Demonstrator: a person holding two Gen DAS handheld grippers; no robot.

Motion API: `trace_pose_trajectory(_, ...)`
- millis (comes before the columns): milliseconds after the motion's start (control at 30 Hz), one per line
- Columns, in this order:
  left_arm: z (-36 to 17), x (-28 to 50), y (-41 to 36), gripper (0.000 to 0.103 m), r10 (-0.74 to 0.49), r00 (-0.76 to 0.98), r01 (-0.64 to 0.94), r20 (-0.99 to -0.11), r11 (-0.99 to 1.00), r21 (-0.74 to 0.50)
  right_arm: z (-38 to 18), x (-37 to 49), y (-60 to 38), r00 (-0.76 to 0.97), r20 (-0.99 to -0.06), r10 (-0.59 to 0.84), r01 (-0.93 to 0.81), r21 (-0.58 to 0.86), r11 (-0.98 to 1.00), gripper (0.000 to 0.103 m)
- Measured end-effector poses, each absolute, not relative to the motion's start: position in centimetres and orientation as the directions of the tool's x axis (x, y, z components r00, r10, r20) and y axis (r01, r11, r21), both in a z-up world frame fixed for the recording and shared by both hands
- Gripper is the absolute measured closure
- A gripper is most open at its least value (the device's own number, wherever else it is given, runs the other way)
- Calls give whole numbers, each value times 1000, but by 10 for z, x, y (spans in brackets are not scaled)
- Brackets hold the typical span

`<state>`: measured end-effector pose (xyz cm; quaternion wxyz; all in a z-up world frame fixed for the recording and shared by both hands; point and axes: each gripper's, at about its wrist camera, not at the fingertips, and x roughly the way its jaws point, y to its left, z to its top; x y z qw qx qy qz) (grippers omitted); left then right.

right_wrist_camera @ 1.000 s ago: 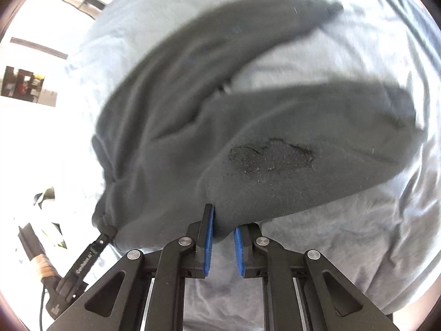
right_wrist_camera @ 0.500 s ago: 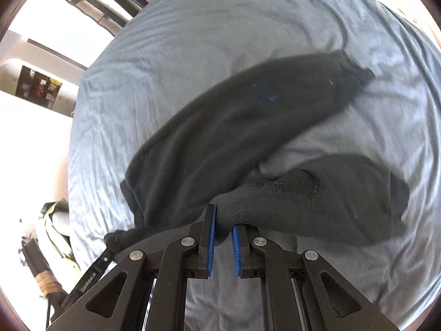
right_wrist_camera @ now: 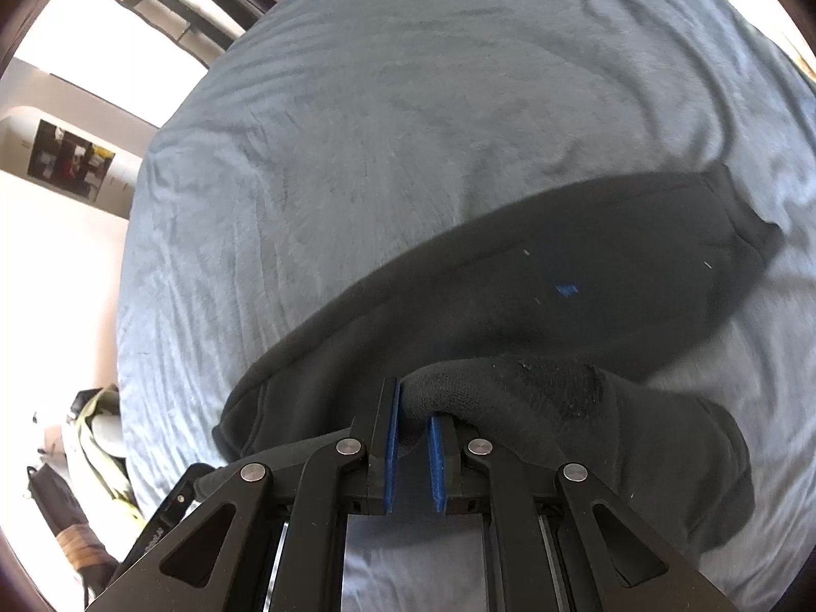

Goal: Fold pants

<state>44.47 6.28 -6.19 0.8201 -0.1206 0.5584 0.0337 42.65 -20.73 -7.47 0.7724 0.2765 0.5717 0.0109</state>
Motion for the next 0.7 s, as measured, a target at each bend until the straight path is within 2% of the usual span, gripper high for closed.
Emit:
trace_pose_trajectory(167, -71, 468, 63, 89, -73, 369, -188, -926, 971, -151, -93, 457, -206, 318, -887, 336, 302, 431, 850, 92)
trace_pose_trajectory(233, -72, 478, 64, 101, -37, 380, -184, -924, 976, -114, -100, 467, -206, 307, -889, 340, 310, 432, 847, 92)
trace_pose_trajectory(333, -75, 493, 69, 101, 20, 388, -178, -921, 983, -53, -110, 482, -204, 297, -898, 325, 319, 414, 852, 92)
trace_pose_trajectory(700, -101, 504, 70, 100, -11, 333, -150, -943, 987, -64, -142, 529, -191, 227, -925, 305, 314, 366, 876, 92)
